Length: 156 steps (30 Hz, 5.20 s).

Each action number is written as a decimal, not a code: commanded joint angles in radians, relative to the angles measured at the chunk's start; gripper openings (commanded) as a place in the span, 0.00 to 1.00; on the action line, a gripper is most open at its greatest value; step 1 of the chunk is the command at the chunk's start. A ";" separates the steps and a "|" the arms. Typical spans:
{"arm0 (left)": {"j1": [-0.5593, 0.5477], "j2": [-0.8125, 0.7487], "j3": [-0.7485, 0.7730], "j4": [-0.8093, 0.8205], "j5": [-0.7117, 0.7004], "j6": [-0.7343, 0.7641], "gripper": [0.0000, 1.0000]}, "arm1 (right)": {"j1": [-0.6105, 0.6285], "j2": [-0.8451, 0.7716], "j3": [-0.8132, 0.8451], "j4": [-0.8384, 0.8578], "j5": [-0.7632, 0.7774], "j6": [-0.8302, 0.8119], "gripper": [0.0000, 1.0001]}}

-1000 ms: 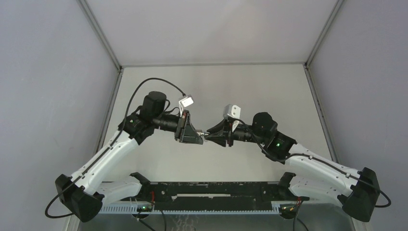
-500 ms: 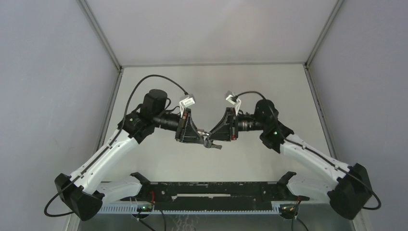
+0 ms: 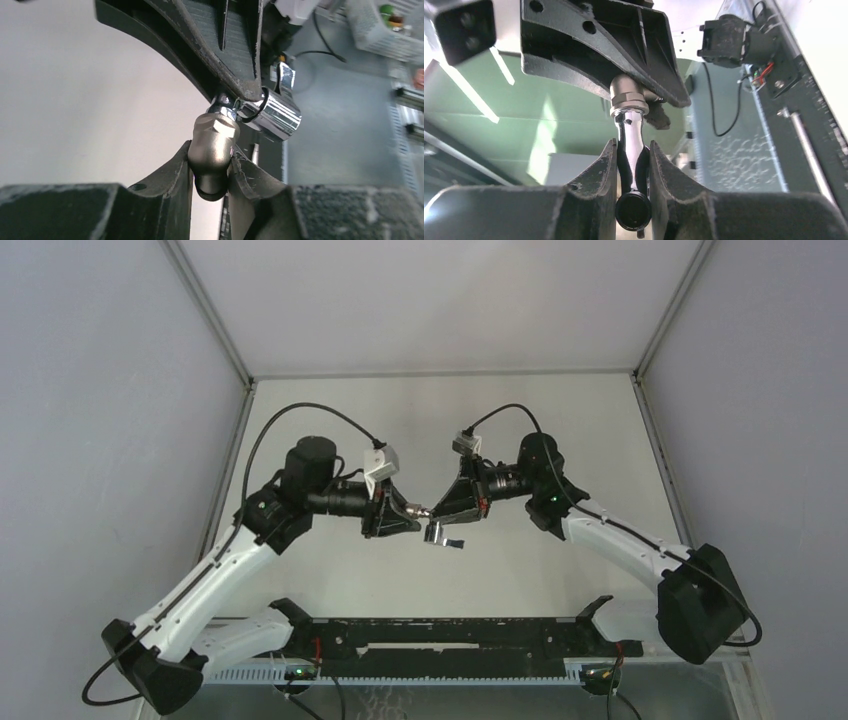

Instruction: Install the water faucets

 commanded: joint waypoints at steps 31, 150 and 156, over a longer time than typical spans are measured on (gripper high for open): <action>0.014 -0.067 -0.191 0.270 -0.387 -0.154 0.00 | -0.019 0.017 -0.027 0.287 0.072 0.337 0.79; 0.136 0.042 -0.203 0.552 0.079 -0.728 0.64 | 0.119 0.046 -0.343 0.844 0.475 -0.429 0.00; 0.134 0.058 -0.198 0.563 0.106 -0.732 0.56 | 0.117 0.065 -0.333 0.848 0.457 -0.414 0.00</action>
